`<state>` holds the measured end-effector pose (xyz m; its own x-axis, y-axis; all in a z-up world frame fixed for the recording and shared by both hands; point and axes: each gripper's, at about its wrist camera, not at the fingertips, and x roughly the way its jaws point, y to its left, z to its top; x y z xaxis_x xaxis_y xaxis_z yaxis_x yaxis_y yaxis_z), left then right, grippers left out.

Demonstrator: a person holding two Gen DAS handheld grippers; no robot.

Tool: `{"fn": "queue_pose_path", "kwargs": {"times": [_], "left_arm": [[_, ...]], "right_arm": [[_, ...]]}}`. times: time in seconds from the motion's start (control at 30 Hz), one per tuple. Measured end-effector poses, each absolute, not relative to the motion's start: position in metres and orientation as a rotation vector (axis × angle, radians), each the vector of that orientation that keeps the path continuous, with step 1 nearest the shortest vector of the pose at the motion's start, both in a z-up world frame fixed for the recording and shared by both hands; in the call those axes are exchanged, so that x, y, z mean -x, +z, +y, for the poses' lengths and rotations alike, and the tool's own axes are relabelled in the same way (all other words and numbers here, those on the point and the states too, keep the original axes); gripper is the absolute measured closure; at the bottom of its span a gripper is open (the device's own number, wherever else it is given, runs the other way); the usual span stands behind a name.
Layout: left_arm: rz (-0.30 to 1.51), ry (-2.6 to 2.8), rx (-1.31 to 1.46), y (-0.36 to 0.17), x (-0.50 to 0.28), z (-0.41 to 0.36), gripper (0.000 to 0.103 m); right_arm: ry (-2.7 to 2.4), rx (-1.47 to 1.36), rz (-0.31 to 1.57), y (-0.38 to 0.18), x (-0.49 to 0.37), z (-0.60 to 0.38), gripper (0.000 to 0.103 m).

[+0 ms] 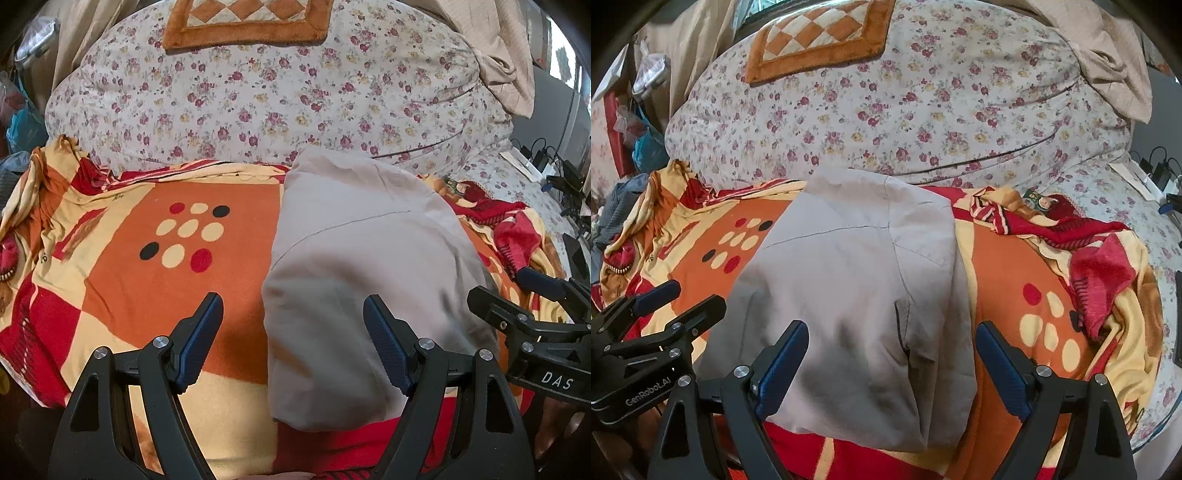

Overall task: Fold large clothes
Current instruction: 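Smooth the folded jacket bundle with both open tools and hold still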

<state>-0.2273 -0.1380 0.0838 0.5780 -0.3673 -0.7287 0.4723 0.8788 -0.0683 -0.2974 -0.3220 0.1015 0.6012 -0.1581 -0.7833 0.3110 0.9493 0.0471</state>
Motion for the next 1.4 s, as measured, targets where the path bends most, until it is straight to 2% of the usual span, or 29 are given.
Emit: {"fn": "queue_pose_path", "kwargs": {"times": [1.4], "left_arm": [[0.895, -0.520, -0.119, 0.060, 0.202, -0.139, 0.024]], "right_arm": [[-0.259, -0.168, 0.956, 0.078, 0.273, -0.320, 0.013]]}}
